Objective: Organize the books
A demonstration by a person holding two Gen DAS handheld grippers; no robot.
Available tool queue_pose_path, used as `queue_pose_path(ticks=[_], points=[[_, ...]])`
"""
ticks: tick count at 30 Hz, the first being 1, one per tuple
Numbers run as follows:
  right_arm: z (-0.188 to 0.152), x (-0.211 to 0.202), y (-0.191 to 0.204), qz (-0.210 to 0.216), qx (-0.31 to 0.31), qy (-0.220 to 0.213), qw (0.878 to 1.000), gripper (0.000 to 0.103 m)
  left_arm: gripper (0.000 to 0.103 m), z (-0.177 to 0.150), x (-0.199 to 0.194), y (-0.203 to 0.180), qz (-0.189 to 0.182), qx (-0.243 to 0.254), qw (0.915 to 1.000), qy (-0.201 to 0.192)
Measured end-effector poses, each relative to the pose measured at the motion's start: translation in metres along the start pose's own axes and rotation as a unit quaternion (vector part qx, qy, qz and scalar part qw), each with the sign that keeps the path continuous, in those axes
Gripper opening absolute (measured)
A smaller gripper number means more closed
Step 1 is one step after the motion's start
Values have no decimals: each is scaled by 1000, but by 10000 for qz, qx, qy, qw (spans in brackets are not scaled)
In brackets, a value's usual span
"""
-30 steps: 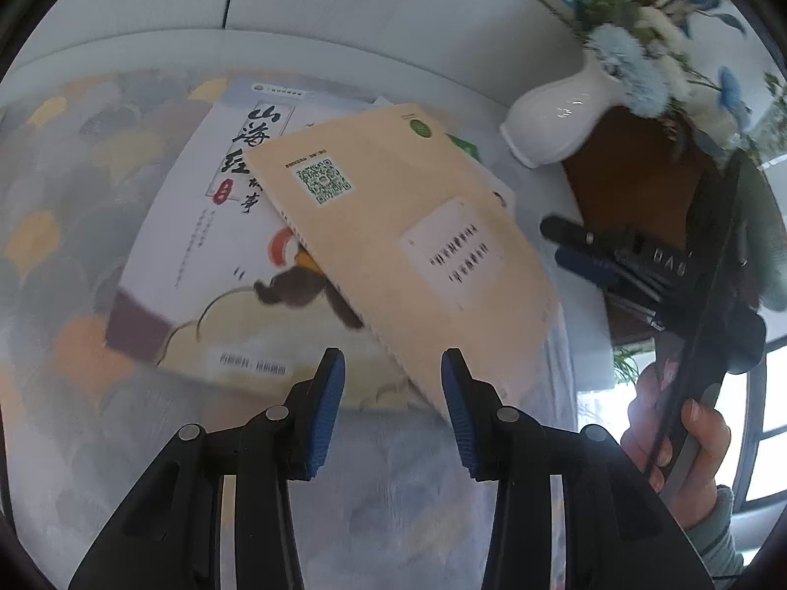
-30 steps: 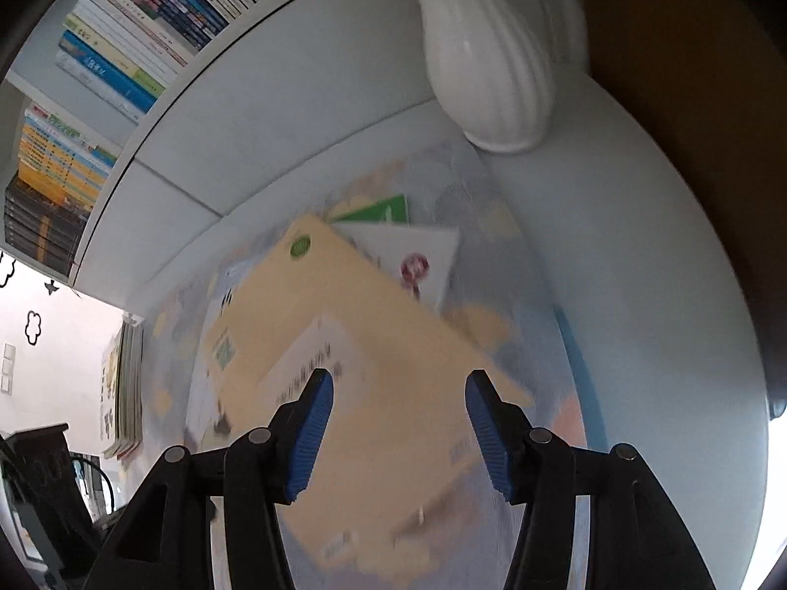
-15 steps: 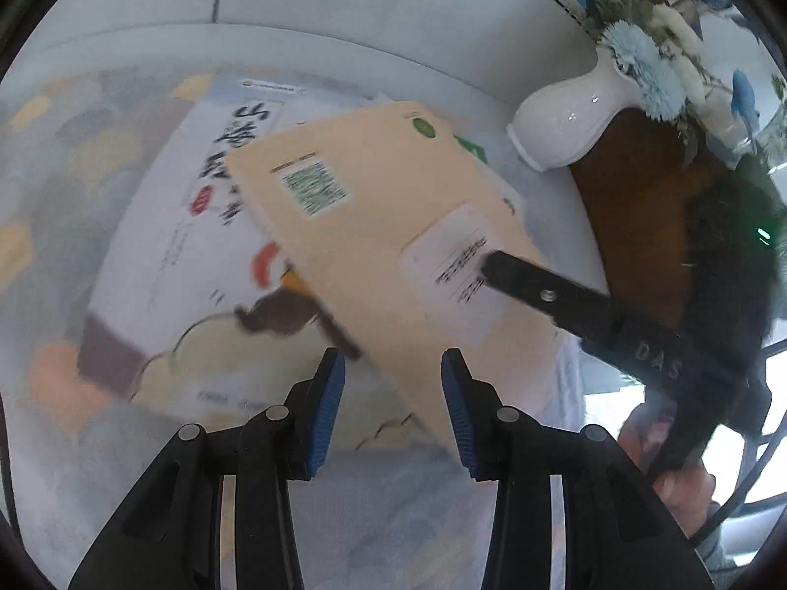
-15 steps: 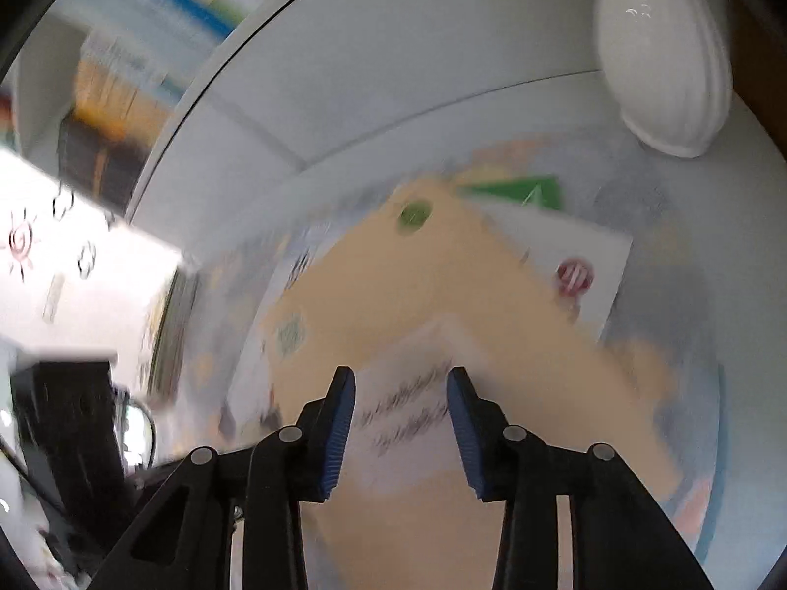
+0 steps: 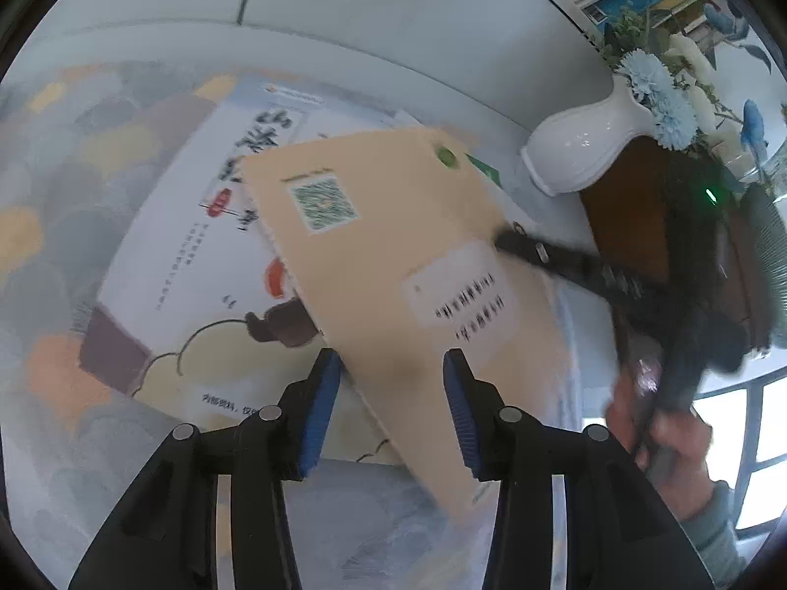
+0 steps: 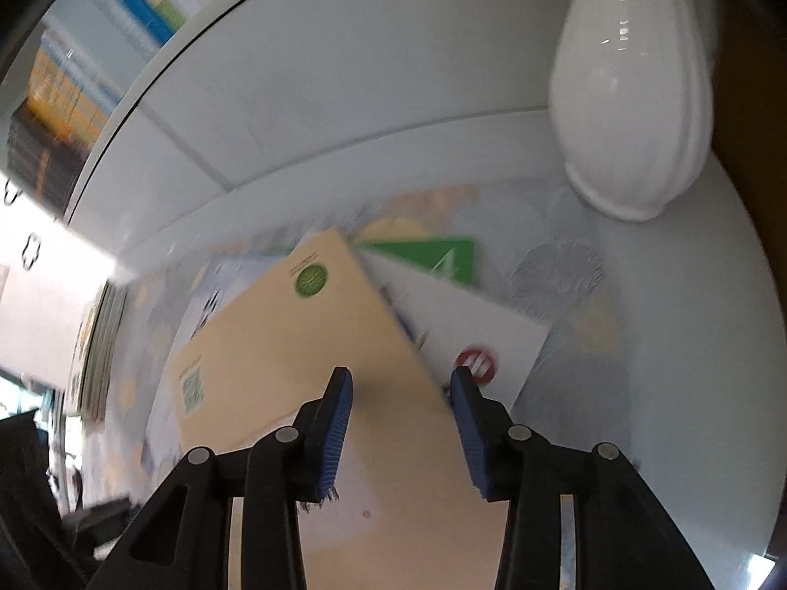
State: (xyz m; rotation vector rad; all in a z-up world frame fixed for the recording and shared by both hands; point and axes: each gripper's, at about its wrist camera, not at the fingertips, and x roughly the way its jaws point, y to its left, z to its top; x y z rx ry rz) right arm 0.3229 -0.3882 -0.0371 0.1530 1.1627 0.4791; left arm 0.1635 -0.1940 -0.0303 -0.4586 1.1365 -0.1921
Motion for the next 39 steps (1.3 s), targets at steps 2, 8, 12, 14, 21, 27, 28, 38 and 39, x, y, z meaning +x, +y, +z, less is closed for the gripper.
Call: queue_pose_path(ticks=[2,8,12,14,21,27,28,38,39], points=[[-15,-3,8,-49,-235,101,9997,42,40,-6,-5,3,98,110,9999,76],[-102,-32,18,407,-43,302,9987,43,40,-71,-32,22,335,377,9975,491],[-173,-48,32,658,27,568,9962,48,40,-117,-50,31,448,415,9961,640],[-200,-54,39,895,-58,846,9924,50,40,-136,-57,37,382,289,9965,683],[-223,-53,31,1108,189,534,9922,50,40,-157,-58,50,93,-174,9984,532],[-210,-72,21,2022,993,541,9728,54,40,-164,-71,65,-81,-302,9987,409],[-209,-83,19,2420,1170,450,9621,53,40,-164,-77,68,-28,-311,9989,361],[-193,-136,145,3339,346,51,9420,53,40,-167,-212,159,385,-1043,9901,-854],[-194,-130,162,3437,257,158,9386,53,40,-168,-221,168,442,-1110,9884,-938]])
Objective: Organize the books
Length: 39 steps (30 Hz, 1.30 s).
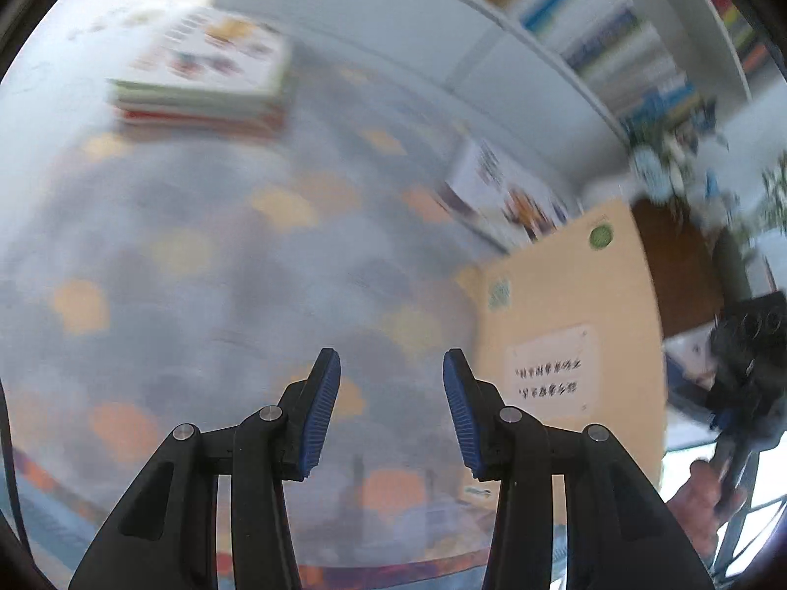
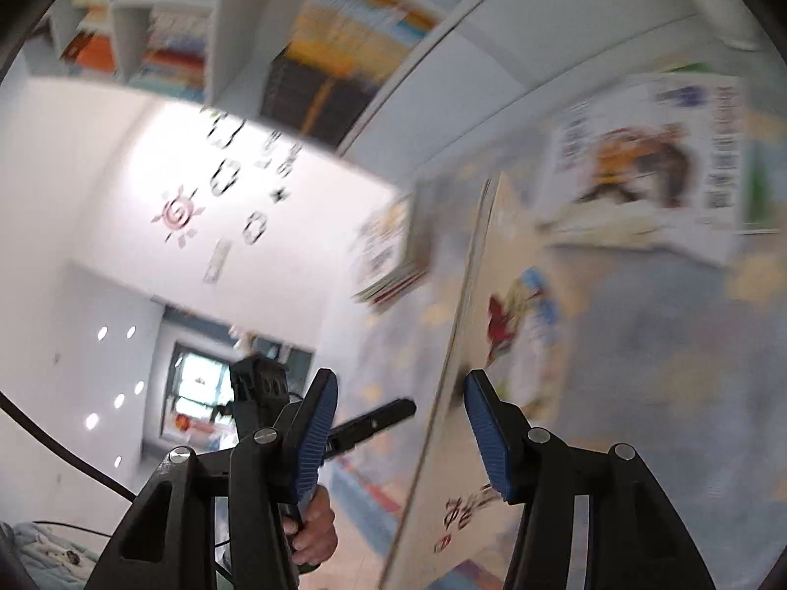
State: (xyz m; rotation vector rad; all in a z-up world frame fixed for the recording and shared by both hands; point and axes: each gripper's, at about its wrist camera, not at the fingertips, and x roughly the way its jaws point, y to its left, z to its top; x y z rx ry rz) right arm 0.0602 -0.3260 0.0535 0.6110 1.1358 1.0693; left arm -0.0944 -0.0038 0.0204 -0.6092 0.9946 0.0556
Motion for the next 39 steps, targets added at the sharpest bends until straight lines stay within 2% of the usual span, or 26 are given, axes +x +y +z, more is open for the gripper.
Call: queue_pose_path(ticks=[2,6,8,11,13,15,16,20,22,25,28,31,33,35,39], points=[[-5,33,13,53,-41,267,9996,58,40,7,-11,22,183,-180,9996,-101],[-25,86,14,-504,-33,762,9958,58,40,10,-5,56,274,-359,9989,113],[-37,99,6,-964,-32,903,9912,58,40,9,7,61,218,-271,9987,361],[-51,114,-10,-1946,-130,1044,9752,58,40,1,33,59,153,-129,9973,706],[-58,122,-21,-2276,-55,1173,9667,58,40,-5,49,59,214,-50,9954,931],[-67,125,-28,-2537,-69,1158,9603,51,40,-11,60,58,536,131,9928,1063],[-71,128,-27,-2582,-173,1164,9589,44,40,-13,65,58,620,217,9916,1115],[-92,131,-23,-2981,-247,1063,9483,41,42,-13,61,59,489,326,9925,1073],[-98,133,-21,-3104,-249,919,9458,41,42,-8,61,67,466,250,9933,1027],[-95,131,-26,-3159,-138,855,9448,41,43,2,68,72,215,330,9925,1159],[-93,130,-27,-3137,-10,775,9463,41,45,8,79,61,-242,612,9873,1448],[-91,134,-25,-3116,136,702,9475,43,47,0,81,47,-472,855,9816,1638],[-90,137,-22,-3152,149,668,9465,49,47,-9,83,40,-481,1099,9783,1687],[-89,135,-22,-3267,102,598,9432,50,47,-12,79,41,-503,1296,9763,1660],[-90,131,-24,-3162,211,570,9468,50,47,-11,73,52,-540,1063,9780,1712]])
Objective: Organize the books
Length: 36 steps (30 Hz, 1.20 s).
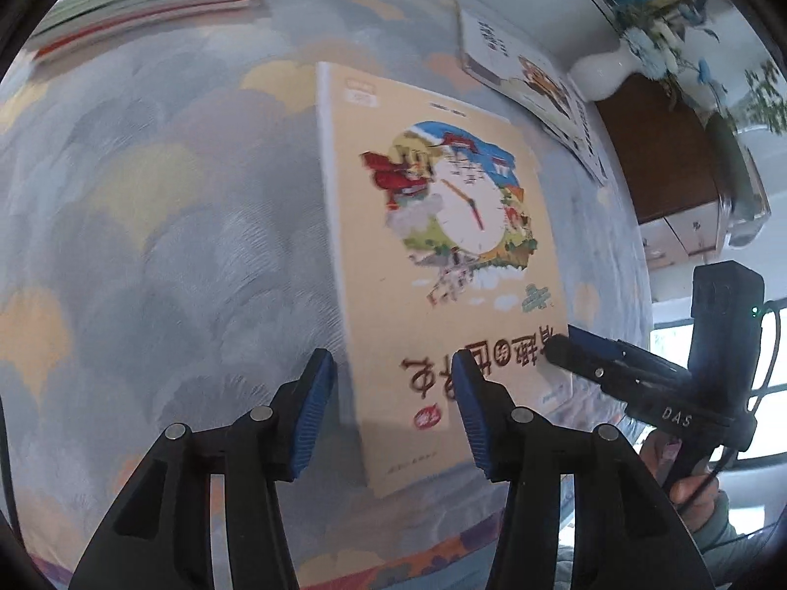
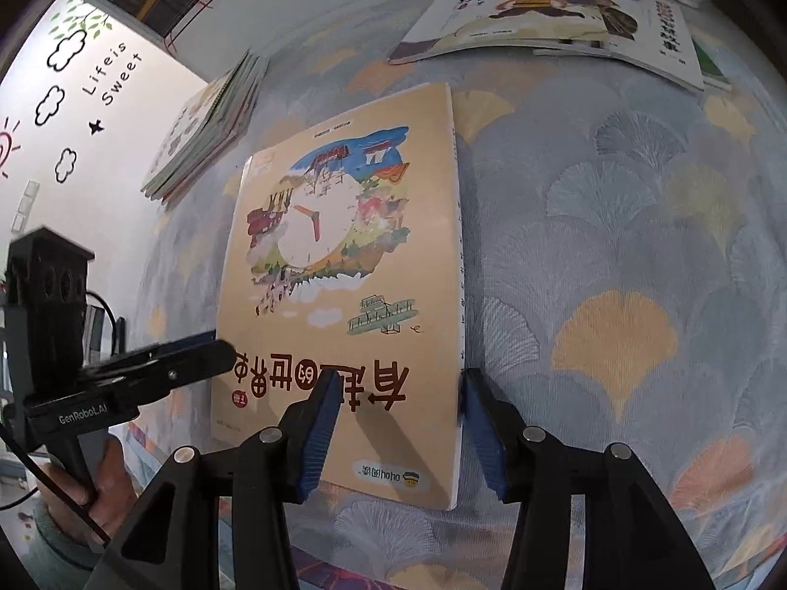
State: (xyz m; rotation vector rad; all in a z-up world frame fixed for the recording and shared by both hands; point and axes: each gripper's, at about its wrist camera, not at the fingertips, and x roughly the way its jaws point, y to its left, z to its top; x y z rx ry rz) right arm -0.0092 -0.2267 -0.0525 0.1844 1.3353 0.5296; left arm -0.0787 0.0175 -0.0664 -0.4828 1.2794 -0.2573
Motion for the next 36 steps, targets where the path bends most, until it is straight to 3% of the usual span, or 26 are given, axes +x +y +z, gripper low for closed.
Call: queue_pose_path(ticks=[10,12,14,16,20,22,24,26,27,28,32,36], points=[[-8,2,10,-109,-167,-97,9998,50,48,-6,5,-2,-163,59,9998,-77],[-10,1,10,-83,-150,-136,9998,50,48,-6,3,4,-380,-80,9991,-149],[-11,2,7,9,-28,-184,9998,50,48,-4,-2,16,-857,-509,9948,-208],[-10,1,0,164,181,-220,9995,50,48,-2,-18,24,-1571,-815,9831,-458],[-9,0,-17,614,636,-223,9958,50,48,3,-36,21,-2614,-854,9586,-741],[-9,0,-23,800,809,-204,9933,51,47,4,-27,20,-2606,-889,9592,-634],[-9,1,-30,1019,976,-196,9898,51,42,1,-14,15,-2213,-874,9696,-563],[-10,1,-37,1220,1159,-217,9855,51,28,-1,-6,13,-1933,-867,9758,-546],[-11,1,-40,1295,1233,-231,9836,51,23,-2,-3,15,-1960,-941,9746,-530],[-12,1,-43,1373,1310,-246,9815,51,18,-2,-1,18,-2048,-1063,9717,-512],[-15,1,-53,1654,1648,-254,9720,51,17,5,0,27,-2522,-1465,9554,-463],[-20,-1,-58,1873,1805,-120,9655,51,17,15,5,33,-3349,-1963,9209,-364]])
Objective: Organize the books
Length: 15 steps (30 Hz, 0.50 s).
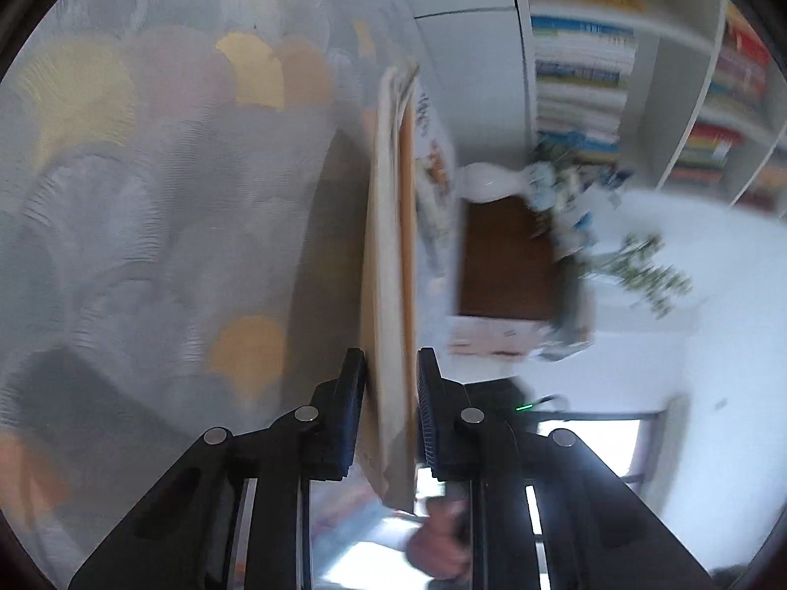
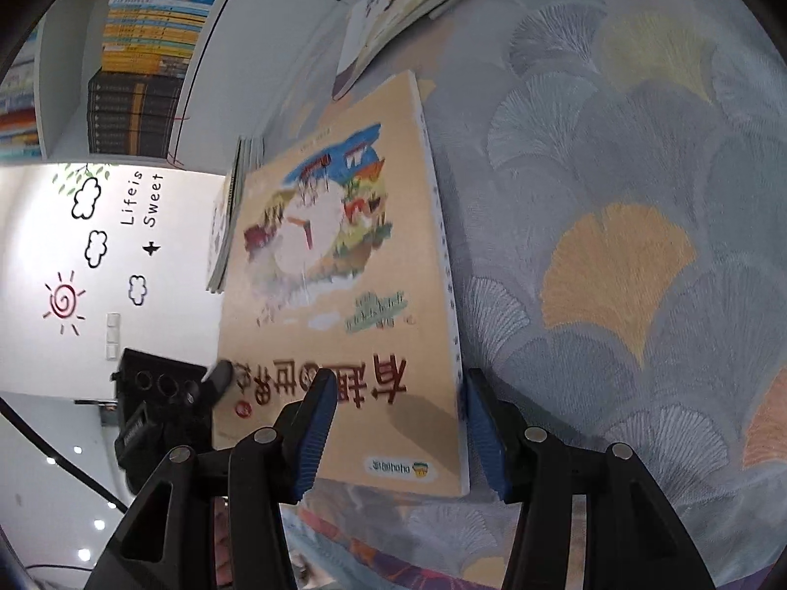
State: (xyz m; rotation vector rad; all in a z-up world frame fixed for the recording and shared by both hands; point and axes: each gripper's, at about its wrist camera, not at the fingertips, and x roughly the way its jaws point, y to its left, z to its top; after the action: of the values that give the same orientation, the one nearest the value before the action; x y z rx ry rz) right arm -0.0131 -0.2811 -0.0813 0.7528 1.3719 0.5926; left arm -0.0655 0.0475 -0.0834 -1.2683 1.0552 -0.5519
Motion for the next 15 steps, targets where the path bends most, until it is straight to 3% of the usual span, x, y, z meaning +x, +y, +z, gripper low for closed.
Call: queue_pose_path(ticks=[2,8,9,12,15], points=[[1,0,-6,236,162,79,9996,52,17,2,3,-1,-192,-115,9997,42],[1,10,-21,1149,743,15,9906,52,17,10,4,4,-218,-348,9991,141],[3,10,-19,1223,761,-70,9895,52,17,11,4,2,-73,-240,9996,103],[6,7,-6,1104,430,-303,9925,35,17,13,2,-9,884,377,9953,100],[4,-1,24,598,-346,-428,9967,30,21,10,13,-26,1794,1042,9781,186]])
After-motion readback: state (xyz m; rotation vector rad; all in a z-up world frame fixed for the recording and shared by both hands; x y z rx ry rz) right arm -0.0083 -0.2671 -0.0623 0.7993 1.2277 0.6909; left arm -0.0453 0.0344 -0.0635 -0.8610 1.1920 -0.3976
